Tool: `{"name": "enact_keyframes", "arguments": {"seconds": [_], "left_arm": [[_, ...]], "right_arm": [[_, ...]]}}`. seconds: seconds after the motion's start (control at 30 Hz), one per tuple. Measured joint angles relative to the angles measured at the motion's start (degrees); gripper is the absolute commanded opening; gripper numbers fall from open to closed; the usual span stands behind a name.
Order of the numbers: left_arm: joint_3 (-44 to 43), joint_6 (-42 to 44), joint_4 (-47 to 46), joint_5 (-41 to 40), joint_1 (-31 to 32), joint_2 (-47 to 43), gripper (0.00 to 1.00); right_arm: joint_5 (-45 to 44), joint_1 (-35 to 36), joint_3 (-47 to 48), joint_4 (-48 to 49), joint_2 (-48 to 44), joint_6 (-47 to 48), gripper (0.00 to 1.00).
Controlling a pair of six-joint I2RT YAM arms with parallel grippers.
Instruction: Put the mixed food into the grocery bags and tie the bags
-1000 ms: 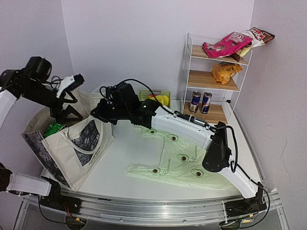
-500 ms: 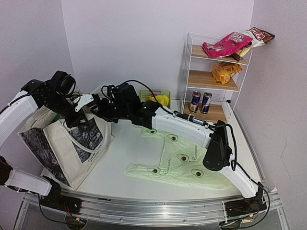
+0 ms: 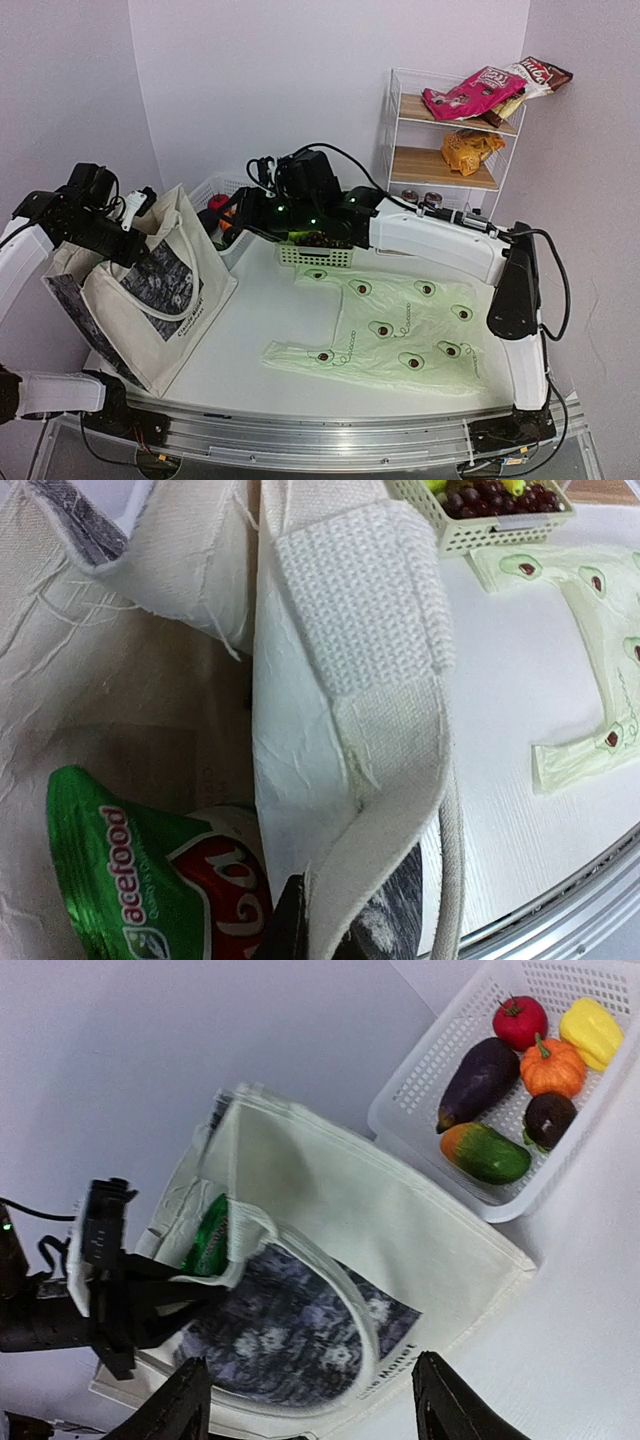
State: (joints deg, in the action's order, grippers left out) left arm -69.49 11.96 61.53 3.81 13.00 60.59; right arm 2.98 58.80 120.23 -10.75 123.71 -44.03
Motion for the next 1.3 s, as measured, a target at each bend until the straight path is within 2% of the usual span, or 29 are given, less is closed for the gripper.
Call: {"name": "enact_keyframes", "arguments": {"seconds": [0.3,0.43,0.67,0.7,0.73,0.77,0.8,0.9,0.93,1.07,1.23,1.3], "left_arm": [[0.0,-5.6,-0.3,-7.6,-4.4,-2.8,0.00],[0.0,-5.4,-1.6,-9.9,-5.0,-4.1,0.00],[4.0,4.2,-5.6,1.2,-5.2,-7.8,0.00],[4.6,5.4,-5.6,2.9,-5.2,-7.3,0.07],[4.9,7.0,-5.5,4.7,-5.2,-5.9,0.19],[4.9,8.3,-5.5,6.1,-5.2,-4.6,0.34],[4.7,9.6,-5.6,7.4,-5.2,-3.3,0.56],[3.5,13.5,-4.7,10.9,-5.3,-0.4,0.84],[2.7,14.8,-4.2,12.0,-5.3,-0.2,0.89],[-5.9,18.8,-2.4,17.3,-5.4,0.0,0.99],[-21.0,21.5,-0.3,23.1,-5.3,2.8,1.00],[-25.6,22.1,-0.2,23.0,-5.3,4.6,1.00]], "right_arm": [[-0.5,-1.8,-5.2,-1.5,-1.0,1.0,0.68],[-1.5,-2.2,-7.7,-2.4,-3.2,2.1,0.69],[-1.9,-2.4,-8.8,-2.5,-5.3,2.7,0.70],[-1.9,-2.4,-8.8,-2.8,-5.3,2.6,0.70],[-1.8,-2.4,-8.8,-2.9,-5.3,2.6,0.70],[-1.8,-2.5,-8.8,-3.0,-5.3,2.6,0.70],[-1.7,-2.5,-8.8,-3.0,-5.3,2.6,0.70],[-1.8,-2.5,-9.2,-3.0,-5.3,2.7,0.71],[-1.8,-2.5,-9.5,-3.0,-5.3,2.7,0.71],[-1.9,-2.7,-11.2,-3.1,-5.3,3.0,0.71],[-2.0,-3.0,-13.7,-3.3,-5.7,3.8,0.71],[-2.1,-3.2,-14.5,-3.6,-6.3,4.1,0.71]]}}
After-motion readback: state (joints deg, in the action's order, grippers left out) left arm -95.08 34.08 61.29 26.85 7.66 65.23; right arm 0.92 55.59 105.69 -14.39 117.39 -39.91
